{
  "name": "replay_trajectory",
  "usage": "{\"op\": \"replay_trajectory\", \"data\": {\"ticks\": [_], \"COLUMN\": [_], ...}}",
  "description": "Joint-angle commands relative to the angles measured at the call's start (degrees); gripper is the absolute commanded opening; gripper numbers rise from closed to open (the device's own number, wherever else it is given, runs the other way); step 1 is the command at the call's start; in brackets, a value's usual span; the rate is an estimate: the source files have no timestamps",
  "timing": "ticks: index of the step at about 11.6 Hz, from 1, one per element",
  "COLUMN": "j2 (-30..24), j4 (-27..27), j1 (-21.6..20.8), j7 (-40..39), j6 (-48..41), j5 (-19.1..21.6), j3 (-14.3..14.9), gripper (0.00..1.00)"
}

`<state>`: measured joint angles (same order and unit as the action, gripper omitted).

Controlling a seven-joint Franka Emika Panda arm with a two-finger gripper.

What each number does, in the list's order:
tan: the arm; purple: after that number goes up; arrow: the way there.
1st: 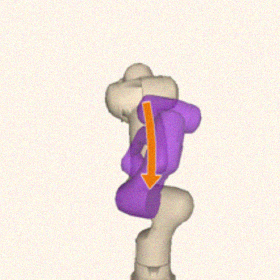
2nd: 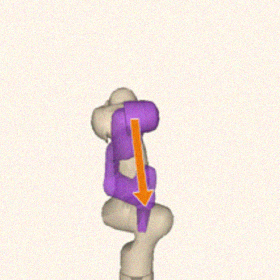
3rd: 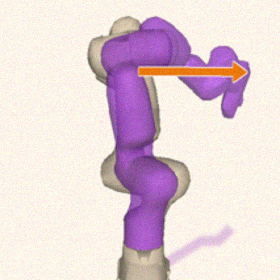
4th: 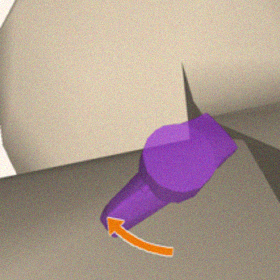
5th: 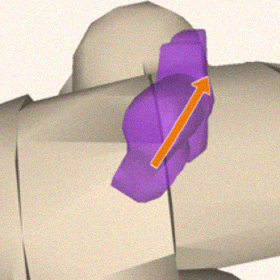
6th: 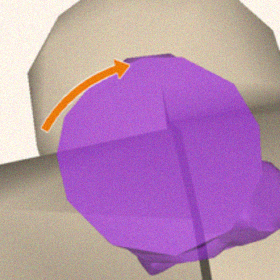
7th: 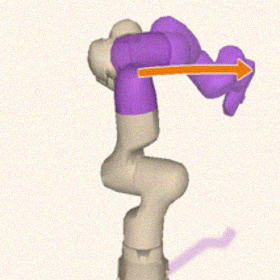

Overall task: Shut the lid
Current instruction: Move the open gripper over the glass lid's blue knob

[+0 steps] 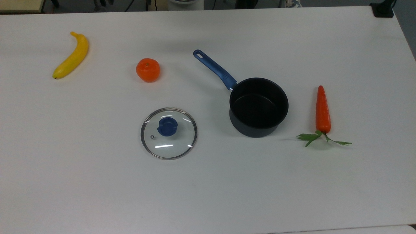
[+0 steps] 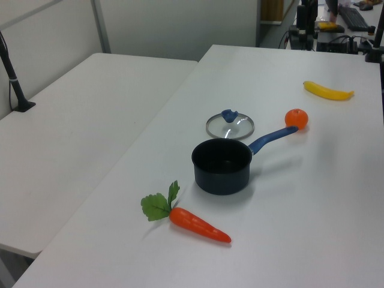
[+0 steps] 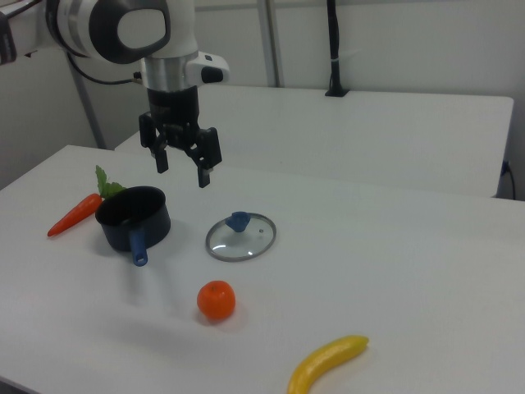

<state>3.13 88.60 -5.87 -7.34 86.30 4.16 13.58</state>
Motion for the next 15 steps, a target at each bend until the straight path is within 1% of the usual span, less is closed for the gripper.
{"op": "replay_trajectory", "data": {"ticks": [1,2,3,4,5,7,8,10,11,15], "j2": [2.14,3.63,6.08,8.97,11.61,15.92,17.60,19.98,20.34,22.36], "j4": [-1.06,-0.97,-0.97,-0.97,-1.06,-1.06,-0.97,-1.06,-1.06,-1.06], "j1": [-0.19,-0.37,-0.63,-1.85,-3.60,-4.32,-5.11,-5.81,-6.86,-7.13], "j7": [1.45,4.15,6.44,7.86,11.96,24.07,27.26,21.53,20.36,18.42], "j6": [6.05,10.34,16.47,21.76,25.29,35.03,38.74,39.39,39.48,39.65], "j5": [1.29,2.51,4.78,5.50,5.42,5.34,4.55,4.11,4.10,4.10], "j3": [-0.05,-0.05,-0.05,-0.14,-0.14,-0.57,-0.58,-0.58,-0.31,-0.22], "gripper": [1.00,1.00,1.00,1.00,1.00,1.00,1.00,1.00,1.00,1.00]}}
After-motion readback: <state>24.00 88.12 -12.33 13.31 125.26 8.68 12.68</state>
